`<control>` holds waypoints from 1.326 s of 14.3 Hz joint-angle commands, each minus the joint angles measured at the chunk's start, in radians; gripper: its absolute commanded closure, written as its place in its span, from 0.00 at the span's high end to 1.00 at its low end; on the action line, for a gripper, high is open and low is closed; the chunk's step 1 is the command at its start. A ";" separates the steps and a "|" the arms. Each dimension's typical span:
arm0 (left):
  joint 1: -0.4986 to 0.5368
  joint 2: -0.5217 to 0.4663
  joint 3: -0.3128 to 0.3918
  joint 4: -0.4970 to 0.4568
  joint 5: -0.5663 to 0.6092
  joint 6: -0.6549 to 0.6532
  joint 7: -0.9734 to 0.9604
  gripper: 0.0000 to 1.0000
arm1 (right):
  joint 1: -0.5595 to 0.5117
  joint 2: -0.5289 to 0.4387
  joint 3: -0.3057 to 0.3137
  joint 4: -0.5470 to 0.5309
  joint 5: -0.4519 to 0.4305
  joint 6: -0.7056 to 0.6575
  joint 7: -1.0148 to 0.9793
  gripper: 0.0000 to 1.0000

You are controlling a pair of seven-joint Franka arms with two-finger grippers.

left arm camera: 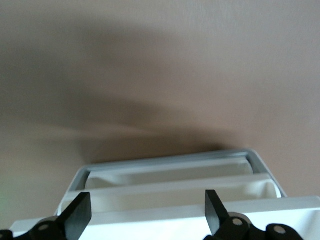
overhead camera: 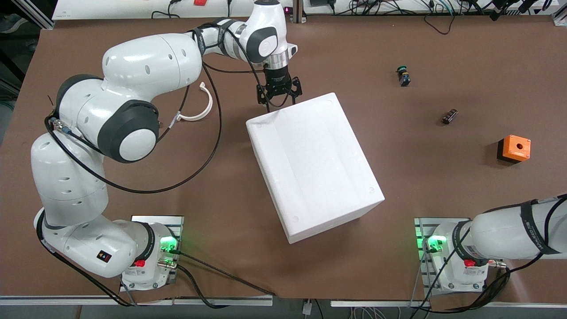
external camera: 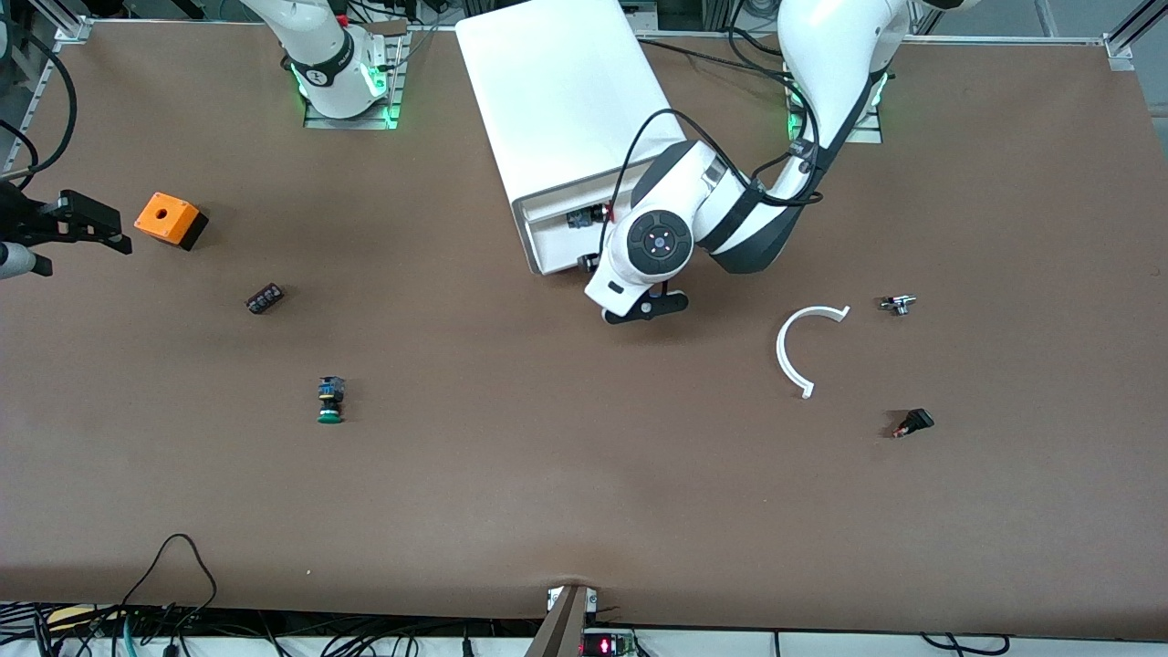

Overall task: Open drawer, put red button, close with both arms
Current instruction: 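Push the drawer front shut with the left gripper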

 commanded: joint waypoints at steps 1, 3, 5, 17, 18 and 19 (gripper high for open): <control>0.000 -0.004 -0.011 -0.009 -0.033 -0.032 0.010 1.00 | -0.002 -0.020 0.009 -0.008 -0.018 -0.005 -0.009 1.00; 0.005 -0.004 -0.026 -0.012 -0.033 -0.047 0.008 1.00 | -0.005 -0.044 0.008 -0.040 -0.018 0.007 -0.010 1.00; 0.002 -0.003 -0.028 -0.013 -0.033 -0.052 0.008 1.00 | -0.005 -0.083 0.008 -0.091 -0.018 0.059 -0.007 1.00; -0.002 -0.006 -0.029 -0.018 -0.070 -0.087 0.010 1.00 | -0.003 -0.100 -0.006 -0.103 0.005 0.090 -0.003 1.00; -0.002 -0.006 -0.028 -0.019 -0.070 -0.088 0.010 1.00 | -0.003 -0.098 -0.006 -0.099 0.005 0.087 -0.003 1.00; -0.003 -0.006 -0.029 -0.018 -0.070 -0.089 0.008 1.00 | -0.003 -0.100 -0.006 -0.099 0.005 0.081 -0.006 1.00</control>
